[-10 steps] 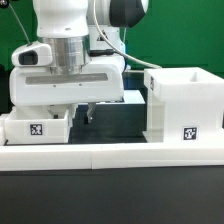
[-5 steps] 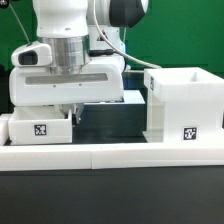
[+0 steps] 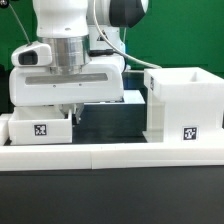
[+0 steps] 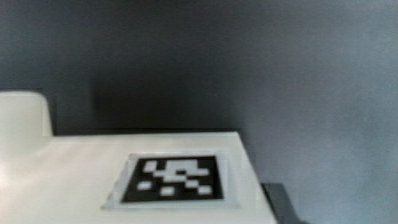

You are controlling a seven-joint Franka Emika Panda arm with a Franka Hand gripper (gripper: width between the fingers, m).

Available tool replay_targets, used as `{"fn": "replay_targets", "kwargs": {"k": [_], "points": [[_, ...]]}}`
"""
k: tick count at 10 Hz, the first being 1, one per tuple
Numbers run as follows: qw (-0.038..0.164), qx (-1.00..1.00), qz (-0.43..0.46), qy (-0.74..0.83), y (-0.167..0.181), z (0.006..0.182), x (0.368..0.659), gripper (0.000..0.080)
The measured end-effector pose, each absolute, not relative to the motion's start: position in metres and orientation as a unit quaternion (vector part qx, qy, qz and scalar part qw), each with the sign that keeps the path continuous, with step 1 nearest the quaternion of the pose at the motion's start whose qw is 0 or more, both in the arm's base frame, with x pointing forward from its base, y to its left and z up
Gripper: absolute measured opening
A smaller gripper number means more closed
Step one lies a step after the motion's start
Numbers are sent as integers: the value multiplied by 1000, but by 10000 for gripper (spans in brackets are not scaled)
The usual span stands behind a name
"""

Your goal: Assemble drawer

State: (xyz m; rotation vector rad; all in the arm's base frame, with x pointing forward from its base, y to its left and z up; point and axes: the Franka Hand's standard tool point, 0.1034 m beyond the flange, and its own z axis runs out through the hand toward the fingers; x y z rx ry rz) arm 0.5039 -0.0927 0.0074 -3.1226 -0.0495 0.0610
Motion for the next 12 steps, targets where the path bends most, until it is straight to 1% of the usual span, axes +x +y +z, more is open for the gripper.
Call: {"fn": "replay_targets", "kwargs": {"k": [1,2,4,7,9,12], "points": [[7,-1000,18,-24,-90,10,506,41],[5,-999,11,-40,-81,19,511,41],[7,-998,8,-62,-64,34,518,42],[9,-997,4,-74,-56,42,523,42],[9,-996,7,-86,-58,39,521,42],[6,-975,9,-220,-59,37,520,42]]}}
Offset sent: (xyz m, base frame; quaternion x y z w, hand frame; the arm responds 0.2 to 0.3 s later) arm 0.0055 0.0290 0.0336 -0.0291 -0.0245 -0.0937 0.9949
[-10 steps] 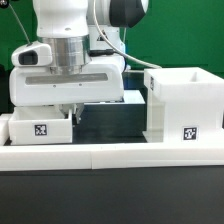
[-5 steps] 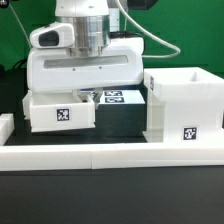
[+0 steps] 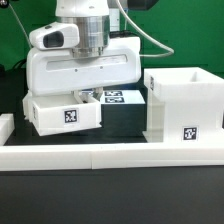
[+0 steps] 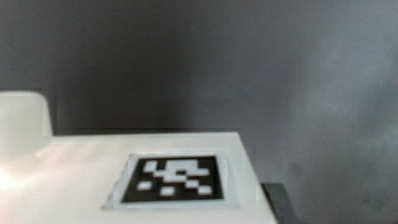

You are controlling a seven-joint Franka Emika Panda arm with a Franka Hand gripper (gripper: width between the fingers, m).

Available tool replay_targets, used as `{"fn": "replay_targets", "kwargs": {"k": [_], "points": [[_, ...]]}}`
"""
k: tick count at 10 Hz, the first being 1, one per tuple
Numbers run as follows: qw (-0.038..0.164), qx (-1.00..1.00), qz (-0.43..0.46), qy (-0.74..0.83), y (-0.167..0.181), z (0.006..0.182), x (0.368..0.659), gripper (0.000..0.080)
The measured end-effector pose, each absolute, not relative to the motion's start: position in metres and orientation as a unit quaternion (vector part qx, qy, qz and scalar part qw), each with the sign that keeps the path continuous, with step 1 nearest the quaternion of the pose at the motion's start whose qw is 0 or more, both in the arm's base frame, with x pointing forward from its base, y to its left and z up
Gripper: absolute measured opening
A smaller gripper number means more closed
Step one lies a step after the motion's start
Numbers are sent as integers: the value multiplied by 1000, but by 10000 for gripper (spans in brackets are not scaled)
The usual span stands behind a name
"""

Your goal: Assemble drawer

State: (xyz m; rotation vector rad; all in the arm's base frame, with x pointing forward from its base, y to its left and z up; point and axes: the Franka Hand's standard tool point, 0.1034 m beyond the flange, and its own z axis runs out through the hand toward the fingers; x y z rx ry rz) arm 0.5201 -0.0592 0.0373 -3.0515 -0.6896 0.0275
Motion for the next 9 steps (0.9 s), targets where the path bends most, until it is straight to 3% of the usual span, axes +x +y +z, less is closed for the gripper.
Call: {"fn": "replay_targets", "kwargs": {"k": [4,9], "points": [[5,-912,21,-409,-54,37,526,42],[3,-858,22,-514,-60,36,525,42]]}}
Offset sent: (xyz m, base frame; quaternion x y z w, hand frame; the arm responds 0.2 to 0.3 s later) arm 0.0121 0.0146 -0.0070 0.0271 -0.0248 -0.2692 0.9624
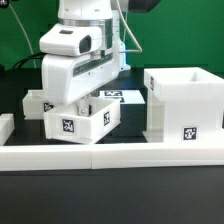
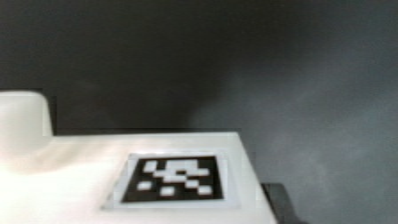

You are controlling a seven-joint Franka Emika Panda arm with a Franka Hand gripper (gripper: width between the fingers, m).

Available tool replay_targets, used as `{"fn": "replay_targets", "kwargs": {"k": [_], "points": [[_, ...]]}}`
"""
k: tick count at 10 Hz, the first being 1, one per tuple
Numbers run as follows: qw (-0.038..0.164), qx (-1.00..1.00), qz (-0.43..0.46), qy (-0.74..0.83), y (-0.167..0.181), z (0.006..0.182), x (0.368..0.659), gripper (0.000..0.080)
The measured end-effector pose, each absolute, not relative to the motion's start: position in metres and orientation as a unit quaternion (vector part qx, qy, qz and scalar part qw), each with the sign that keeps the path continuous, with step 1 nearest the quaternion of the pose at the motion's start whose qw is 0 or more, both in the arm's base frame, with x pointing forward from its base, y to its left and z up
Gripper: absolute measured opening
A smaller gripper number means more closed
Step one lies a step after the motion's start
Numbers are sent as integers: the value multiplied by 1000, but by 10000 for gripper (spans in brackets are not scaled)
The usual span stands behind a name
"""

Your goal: Assemble drawer

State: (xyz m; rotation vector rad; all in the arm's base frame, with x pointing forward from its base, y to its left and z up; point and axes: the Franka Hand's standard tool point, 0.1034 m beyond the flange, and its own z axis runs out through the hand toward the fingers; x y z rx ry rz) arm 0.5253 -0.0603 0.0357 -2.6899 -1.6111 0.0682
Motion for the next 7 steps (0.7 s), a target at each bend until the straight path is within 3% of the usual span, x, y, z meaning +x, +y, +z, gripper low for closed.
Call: {"fn": "replay_targets", "kwargs": {"k": [7], "points": [[-2,-679,46,-733,-65,30,522,42]]}}
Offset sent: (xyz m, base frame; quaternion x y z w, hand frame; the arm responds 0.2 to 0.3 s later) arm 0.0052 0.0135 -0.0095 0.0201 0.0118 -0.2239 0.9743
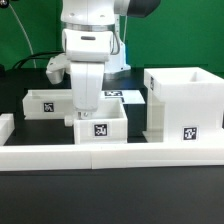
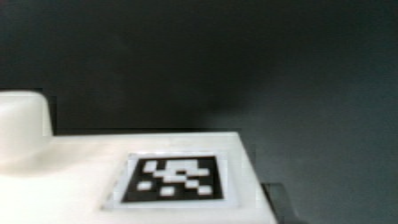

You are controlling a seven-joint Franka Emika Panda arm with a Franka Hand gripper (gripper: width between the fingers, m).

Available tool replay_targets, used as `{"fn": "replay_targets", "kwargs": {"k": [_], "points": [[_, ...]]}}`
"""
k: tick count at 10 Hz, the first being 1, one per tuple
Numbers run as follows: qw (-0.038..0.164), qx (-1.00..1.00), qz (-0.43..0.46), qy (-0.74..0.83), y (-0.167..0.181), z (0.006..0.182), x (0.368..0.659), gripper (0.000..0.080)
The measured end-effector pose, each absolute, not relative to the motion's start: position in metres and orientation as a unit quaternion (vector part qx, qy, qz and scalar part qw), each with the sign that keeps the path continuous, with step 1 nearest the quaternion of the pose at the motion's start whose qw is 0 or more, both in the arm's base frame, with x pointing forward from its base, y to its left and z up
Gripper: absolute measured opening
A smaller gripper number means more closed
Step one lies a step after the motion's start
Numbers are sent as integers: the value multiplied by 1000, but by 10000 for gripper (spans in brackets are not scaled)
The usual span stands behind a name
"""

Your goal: Assemble drawer

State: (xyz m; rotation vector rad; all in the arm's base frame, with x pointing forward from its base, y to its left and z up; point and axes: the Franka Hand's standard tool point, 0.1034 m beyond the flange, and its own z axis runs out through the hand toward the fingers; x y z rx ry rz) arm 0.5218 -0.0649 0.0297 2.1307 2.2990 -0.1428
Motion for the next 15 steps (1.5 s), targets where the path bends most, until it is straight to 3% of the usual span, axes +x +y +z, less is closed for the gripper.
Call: {"fn": "replay_targets", "kwargs": {"k": [11,15], "points": [[-4,674,-46,738,-39,22,535,42],[18,676,-24,736,-43,19,537,42]]}}
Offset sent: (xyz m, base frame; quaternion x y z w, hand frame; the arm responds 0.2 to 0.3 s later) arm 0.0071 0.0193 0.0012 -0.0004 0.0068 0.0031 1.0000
